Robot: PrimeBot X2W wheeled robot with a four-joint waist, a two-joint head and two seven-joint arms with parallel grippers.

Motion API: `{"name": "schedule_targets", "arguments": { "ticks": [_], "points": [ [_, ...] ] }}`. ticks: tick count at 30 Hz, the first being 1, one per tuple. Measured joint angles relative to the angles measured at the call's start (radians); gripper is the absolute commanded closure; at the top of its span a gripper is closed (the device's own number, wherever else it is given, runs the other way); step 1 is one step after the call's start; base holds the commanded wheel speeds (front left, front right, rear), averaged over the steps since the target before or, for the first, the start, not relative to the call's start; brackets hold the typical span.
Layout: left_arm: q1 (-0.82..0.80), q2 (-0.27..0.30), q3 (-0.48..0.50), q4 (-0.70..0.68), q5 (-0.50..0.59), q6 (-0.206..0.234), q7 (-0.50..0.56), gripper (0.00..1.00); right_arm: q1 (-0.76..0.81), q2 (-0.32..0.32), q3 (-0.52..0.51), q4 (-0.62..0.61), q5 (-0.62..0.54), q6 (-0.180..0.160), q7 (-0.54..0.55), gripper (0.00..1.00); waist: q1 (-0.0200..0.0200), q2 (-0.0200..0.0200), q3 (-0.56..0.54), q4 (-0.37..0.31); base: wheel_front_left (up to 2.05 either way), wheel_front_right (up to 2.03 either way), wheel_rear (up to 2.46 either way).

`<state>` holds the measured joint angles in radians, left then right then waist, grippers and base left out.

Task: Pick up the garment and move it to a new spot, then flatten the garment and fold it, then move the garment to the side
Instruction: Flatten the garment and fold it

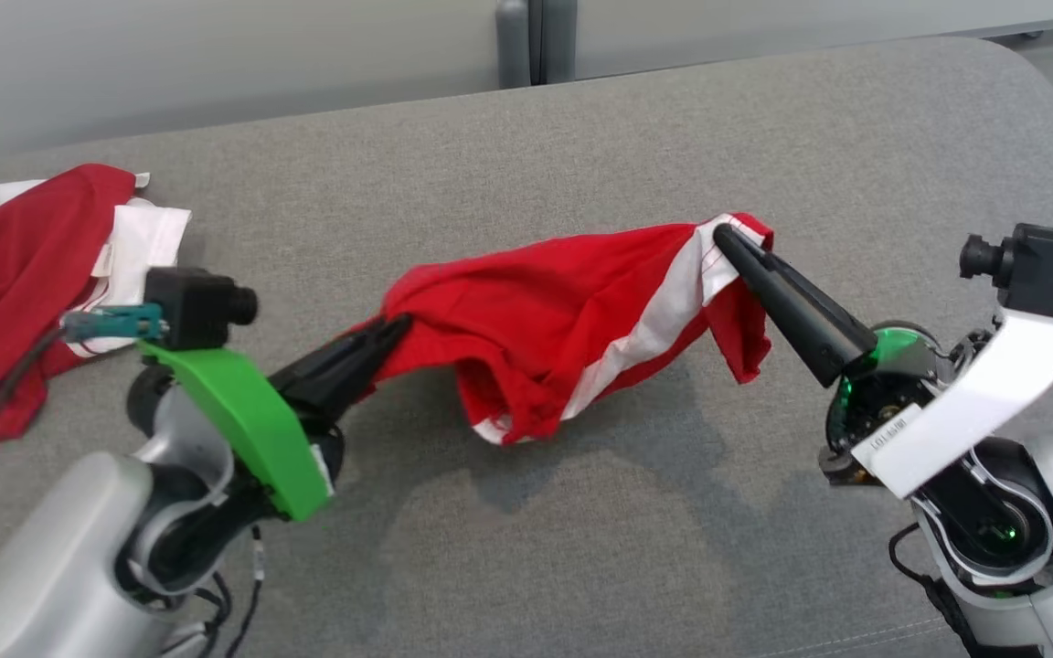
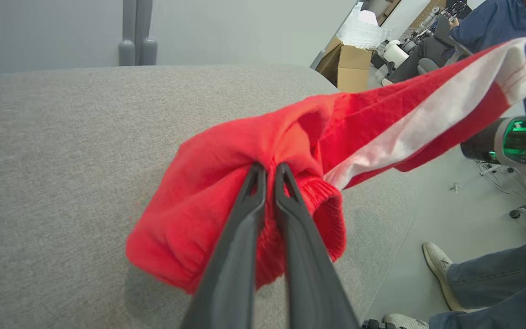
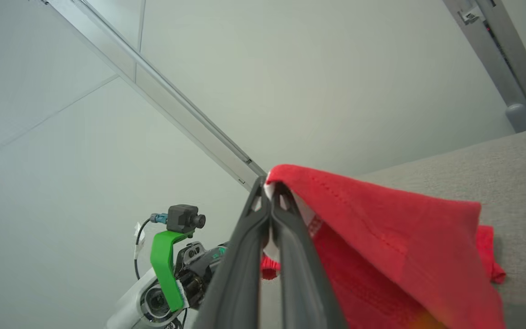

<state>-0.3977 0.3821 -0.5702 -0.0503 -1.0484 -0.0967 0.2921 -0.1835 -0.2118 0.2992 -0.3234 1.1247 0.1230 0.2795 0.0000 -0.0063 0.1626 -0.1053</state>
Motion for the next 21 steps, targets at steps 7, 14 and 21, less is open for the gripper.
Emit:
{"name": "schedule_targets", "arguments": {
  "ticks": [7,14,21],
  "points": [
    [-0.001,0.115,0.118,-0.046,-0.158,0.042,0.151,1.00,0.099,-0.022,-0.015,-0.029,0.135,-0.001,0.078,1.00,0.0000,0.0000,-0.010,-0.006,0.00,0.00,0.00],
    [-0.003,0.160,0.077,0.076,-0.206,0.134,0.326,1.00,0.137,-0.072,0.009,0.198,0.055,-0.076,0.137,1.00,0.0000,0.0000,0.034,-0.031,0.00,0.00,0.00],
    [-0.102,0.211,0.087,0.154,-0.108,0.181,0.344,1.00,-0.035,-0.087,0.066,0.320,-0.143,-0.098,0.133,1.00,0.0000,0.0000,0.104,-0.068,0.00,0.00,0.00]
  ]
}}
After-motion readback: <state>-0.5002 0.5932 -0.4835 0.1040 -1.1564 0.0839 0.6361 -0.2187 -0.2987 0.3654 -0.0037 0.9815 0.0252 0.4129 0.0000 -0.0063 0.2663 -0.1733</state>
